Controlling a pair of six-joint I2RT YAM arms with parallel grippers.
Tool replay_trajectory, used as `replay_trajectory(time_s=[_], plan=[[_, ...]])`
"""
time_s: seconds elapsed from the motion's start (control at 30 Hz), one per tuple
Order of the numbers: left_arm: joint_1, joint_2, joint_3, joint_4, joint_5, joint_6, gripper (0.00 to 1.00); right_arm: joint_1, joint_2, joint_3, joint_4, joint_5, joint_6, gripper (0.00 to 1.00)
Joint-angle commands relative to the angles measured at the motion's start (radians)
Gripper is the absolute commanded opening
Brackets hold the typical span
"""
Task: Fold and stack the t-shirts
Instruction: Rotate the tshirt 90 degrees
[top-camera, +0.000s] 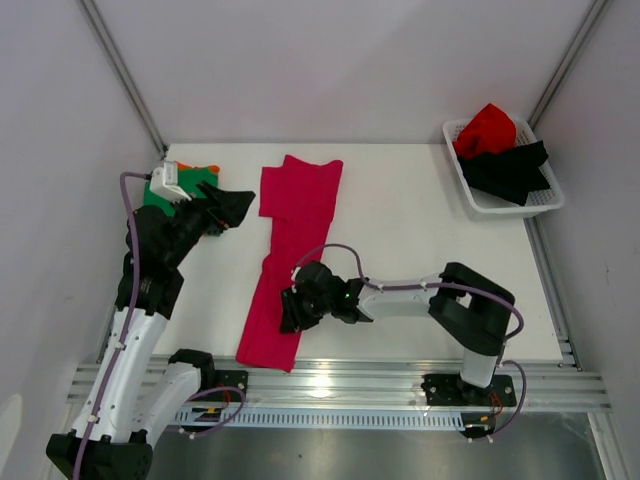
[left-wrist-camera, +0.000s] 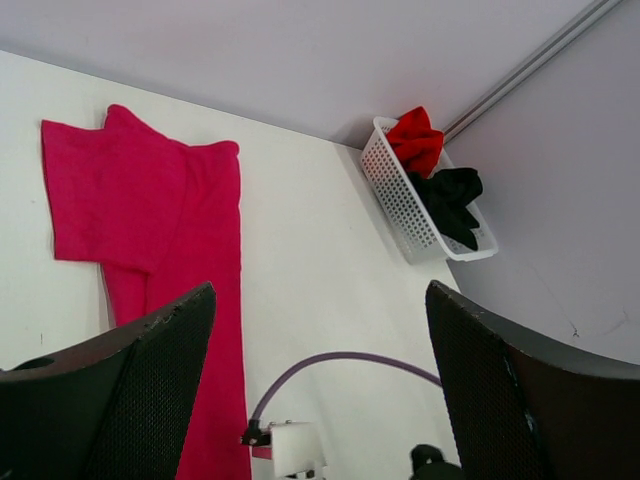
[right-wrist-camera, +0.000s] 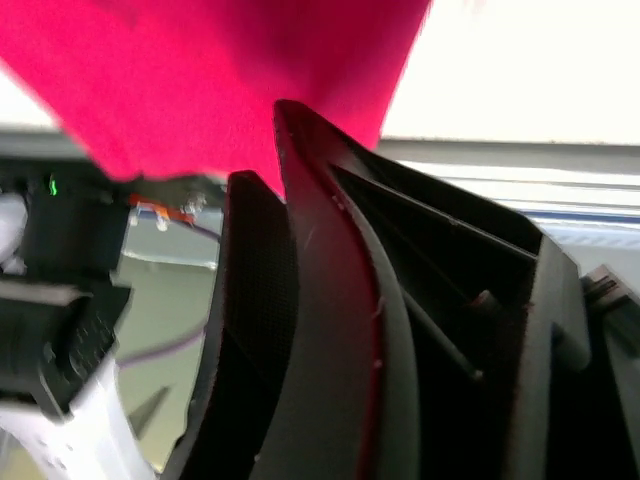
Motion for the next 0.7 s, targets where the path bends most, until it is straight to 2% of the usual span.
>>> replay_trajectory(time_s=[0.0, 0.3, 0.4, 0.67], plan=[[0.002, -0.013, -0.003, 0.019, 0.006, -0.009, 0.88, 0.001, 0.085, 0.053, 0.031, -0.017, 0.011, 0.36], [0.004, -0.031, -0.003, -0.005, -0.022, 0.019, 0.88, -0.017, 0.153, 0.101, -0.018, -0.021, -0.015, 0.35], [0.004, -0.027, 0.0, -0.007, -0.025, 0.02, 0.88, -0.037, 0.111, 0.057, -0.05, 0.006, -0.026, 0.35], [0.004, -0.007, -0.007, 0.007, -0.017, 0.011, 0.88, -0.184, -0.062, -0.134, -0.072, 0.048, -0.023, 0.35]])
